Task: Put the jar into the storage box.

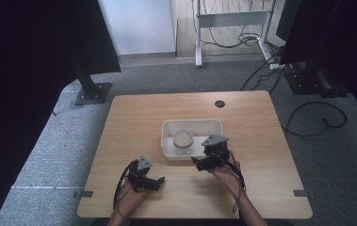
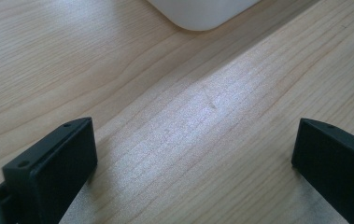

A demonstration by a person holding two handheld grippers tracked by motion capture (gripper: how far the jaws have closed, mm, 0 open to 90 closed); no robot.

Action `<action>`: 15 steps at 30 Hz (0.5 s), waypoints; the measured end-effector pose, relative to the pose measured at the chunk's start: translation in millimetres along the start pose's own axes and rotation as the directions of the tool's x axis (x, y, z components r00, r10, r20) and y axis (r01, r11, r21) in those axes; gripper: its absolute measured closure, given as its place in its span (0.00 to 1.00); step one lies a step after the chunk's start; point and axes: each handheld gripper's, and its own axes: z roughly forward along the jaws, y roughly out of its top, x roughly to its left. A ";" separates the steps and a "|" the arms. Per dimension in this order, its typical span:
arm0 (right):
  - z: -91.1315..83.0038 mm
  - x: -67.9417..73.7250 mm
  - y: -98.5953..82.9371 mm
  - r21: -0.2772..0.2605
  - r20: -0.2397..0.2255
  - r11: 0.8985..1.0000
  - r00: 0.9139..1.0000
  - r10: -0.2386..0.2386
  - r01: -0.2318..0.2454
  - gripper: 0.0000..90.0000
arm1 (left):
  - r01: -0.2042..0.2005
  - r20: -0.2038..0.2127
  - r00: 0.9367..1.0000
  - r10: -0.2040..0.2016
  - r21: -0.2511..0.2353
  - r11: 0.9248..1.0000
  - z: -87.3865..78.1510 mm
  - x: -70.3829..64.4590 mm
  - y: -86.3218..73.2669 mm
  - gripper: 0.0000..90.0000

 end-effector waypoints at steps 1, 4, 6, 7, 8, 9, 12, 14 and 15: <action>-0.9 -0.5 -1.2 -0.002 0.000 1.000 1.000 -0.001 0.001 0.05 | -0.001 0.000 1.000 0.001 0.001 1.000 -0.1 0.1 0.0 0.00; -4.2 -2.2 -5.3 -0.001 0.003 1.000 1.000 0.000 0.000 0.05 | 0.001 0.000 1.000 -0.001 -0.001 1.000 0.0 0.0 0.0 0.00; -5.9 -3.2 -7.5 -0.001 0.004 1.000 1.000 0.001 -0.001 0.05 | 0.001 0.000 1.000 -0.001 -0.001 1.000 0.0 0.0 0.0 0.00; -7.0 -4.0 -8.7 -0.003 0.004 1.000 1.000 -0.002 0.002 0.05 | 0.001 0.000 1.000 -0.001 -0.001 1.000 0.1 -0.1 0.0 0.00; -8.4 -4.6 -10.1 -0.005 0.004 1.000 1.000 0.001 -0.001 0.05 | 0.000 0.000 1.000 0.000 -0.001 1.000 0.0 0.0 0.0 0.00; -9.1 -5.0 -11.0 -0.007 0.005 1.000 1.000 0.002 -0.002 0.05 | 0.000 0.000 1.000 0.000 -0.001 1.000 0.1 0.0 0.0 0.00; -12.6 -6.8 -14.4 -0.007 0.006 1.000 1.000 0.000 0.000 0.05 | 0.000 0.000 1.000 0.000 -0.001 1.000 0.1 0.0 0.0 0.00; -14.9 -7.9 -16.7 -0.006 0.008 1.000 1.000 0.001 -0.001 0.05 | 0.002 0.000 1.000 -0.002 -0.002 1.000 0.1 -0.1 0.0 0.00; -16.0 -8.2 -17.9 -0.007 0.009 1.000 1.000 0.005 -0.005 0.05 | 0.001 0.000 1.000 -0.001 -0.001 1.000 0.1 0.0 0.0 0.00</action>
